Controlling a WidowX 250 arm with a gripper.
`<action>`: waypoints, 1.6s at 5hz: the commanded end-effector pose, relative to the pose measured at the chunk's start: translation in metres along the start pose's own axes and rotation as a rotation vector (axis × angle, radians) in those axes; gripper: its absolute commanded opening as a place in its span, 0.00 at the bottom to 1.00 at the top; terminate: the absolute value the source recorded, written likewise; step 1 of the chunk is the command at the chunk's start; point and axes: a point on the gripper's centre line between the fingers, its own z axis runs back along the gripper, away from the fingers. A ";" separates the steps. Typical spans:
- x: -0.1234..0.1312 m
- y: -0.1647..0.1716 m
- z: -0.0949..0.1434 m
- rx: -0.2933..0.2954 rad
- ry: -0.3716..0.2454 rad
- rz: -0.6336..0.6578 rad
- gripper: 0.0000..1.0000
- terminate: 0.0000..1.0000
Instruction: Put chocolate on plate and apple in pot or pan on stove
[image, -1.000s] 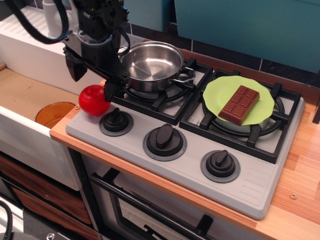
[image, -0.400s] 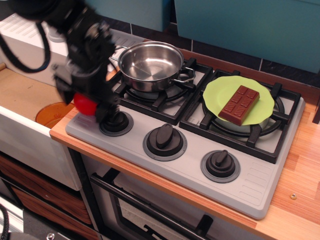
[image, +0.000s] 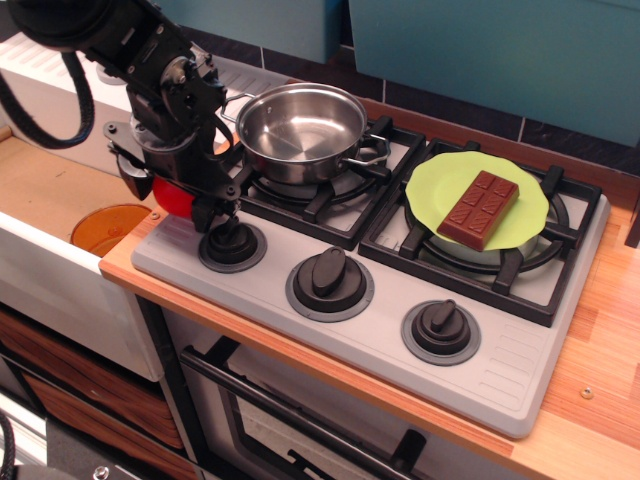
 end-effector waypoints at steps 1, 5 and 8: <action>0.009 -0.001 0.000 0.006 0.017 -0.032 0.00 0.00; 0.064 0.035 0.084 0.078 0.154 -0.097 0.00 0.00; 0.085 -0.019 0.094 0.063 0.189 -0.009 0.00 0.00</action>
